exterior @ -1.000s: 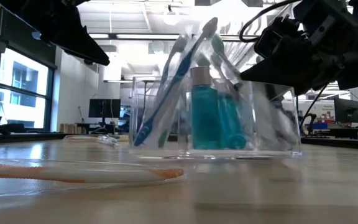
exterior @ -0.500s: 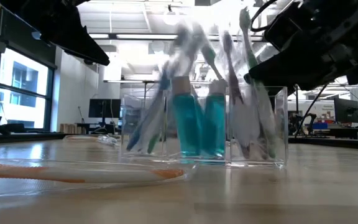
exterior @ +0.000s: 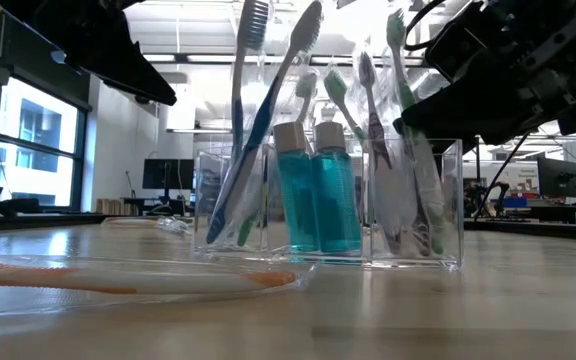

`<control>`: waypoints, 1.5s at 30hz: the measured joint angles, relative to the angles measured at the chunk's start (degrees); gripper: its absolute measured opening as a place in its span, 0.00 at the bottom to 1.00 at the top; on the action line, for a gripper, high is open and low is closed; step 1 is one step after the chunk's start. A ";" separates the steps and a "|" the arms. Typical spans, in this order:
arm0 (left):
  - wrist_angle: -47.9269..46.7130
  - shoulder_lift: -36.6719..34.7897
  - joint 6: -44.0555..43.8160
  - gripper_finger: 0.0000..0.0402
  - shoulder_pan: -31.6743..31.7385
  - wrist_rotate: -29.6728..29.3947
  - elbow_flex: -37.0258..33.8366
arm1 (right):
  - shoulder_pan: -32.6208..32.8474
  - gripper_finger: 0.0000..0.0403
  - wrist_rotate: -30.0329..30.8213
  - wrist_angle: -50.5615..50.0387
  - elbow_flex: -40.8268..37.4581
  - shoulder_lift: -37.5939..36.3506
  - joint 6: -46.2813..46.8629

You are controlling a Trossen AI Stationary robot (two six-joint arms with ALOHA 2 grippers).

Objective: Pick & Place toothbrushing station
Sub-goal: Put the green toothbrush into the transparent organizer

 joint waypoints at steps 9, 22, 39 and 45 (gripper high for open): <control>0.00 0.00 0.09 0.56 -0.02 0.00 0.00 | 0.00 0.04 -1.42 -0.26 0.02 0.00 0.23; -0.35 0.00 0.11 0.56 0.00 0.00 0.00 | 0.00 0.19 -0.96 -0.22 0.04 -0.02 -0.29; -0.37 0.00 0.10 0.56 -0.01 0.00 0.00 | 2.30 0.23 5.02 -14.17 0.06 -9.35 -1.92; -0.39 0.00 0.10 0.56 0.00 0.00 0.00 | 4.23 0.33 8.22 -16.55 0.05 -12.21 -4.10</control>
